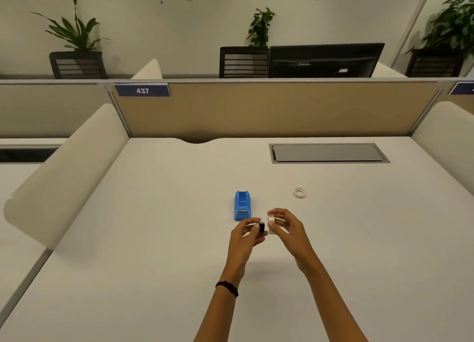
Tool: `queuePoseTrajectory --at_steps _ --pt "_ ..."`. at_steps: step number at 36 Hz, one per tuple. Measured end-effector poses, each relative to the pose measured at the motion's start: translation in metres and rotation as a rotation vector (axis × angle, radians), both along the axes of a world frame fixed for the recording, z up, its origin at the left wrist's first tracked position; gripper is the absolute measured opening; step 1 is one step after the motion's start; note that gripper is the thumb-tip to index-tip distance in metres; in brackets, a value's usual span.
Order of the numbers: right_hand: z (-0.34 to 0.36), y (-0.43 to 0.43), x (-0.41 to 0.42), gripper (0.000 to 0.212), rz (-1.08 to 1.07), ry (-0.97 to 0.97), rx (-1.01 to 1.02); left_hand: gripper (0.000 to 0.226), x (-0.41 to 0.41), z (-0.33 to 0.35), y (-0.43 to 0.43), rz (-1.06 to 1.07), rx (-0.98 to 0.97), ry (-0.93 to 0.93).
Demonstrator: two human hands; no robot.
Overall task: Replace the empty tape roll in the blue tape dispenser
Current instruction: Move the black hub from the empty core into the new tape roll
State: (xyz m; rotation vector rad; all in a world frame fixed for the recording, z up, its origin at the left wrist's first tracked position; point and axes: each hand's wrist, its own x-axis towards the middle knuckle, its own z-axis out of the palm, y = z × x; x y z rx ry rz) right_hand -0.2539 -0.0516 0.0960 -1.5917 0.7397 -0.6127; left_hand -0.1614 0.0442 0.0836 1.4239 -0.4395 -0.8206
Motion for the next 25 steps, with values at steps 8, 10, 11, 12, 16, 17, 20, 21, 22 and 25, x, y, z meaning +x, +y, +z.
queuePoseTrajectory --at_steps 8,10,11,12,16,17,20,21,22,25 --pt "0.002 -0.002 0.005 0.02 0.026 0.005 -0.007 0.017 0.004 0.003 -0.002 0.018 -0.004 -0.04" --pt "0.002 -0.002 0.006 0.021 0.032 0.006 -0.009 0.017 0.005 0.004 -0.003 0.031 -0.003 -0.048" --pt "0.002 -0.003 0.007 0.021 0.035 0.009 -0.01 0.017 0.006 0.004 -0.004 0.034 -0.003 -0.049" --pt "0.001 -0.003 0.008 0.021 0.039 0.011 -0.011 0.017 0.006 0.004 -0.004 0.034 -0.004 -0.049" --pt "0.001 -0.006 0.011 0.022 0.054 0.023 -0.01 0.016 0.007 0.004 -0.006 0.041 -0.01 -0.042" --pt "0.001 -0.006 0.011 0.022 0.059 0.024 -0.011 0.016 0.007 0.004 -0.006 0.048 -0.013 -0.038" --pt "0.002 -0.007 0.012 0.023 0.078 0.025 -0.009 0.017 0.009 0.004 -0.007 0.058 -0.01 -0.028" --pt "0.002 -0.008 0.012 0.023 0.083 0.024 -0.006 0.018 0.01 0.004 -0.008 0.06 -0.005 -0.026" --pt "0.002 -0.008 0.013 0.022 0.087 0.025 -0.004 0.017 0.01 0.004 -0.009 0.061 -0.001 -0.027" --pt "0.003 -0.009 0.015 0.022 0.102 0.022 0.001 0.017 0.013 0.003 -0.011 0.068 0.019 -0.047"
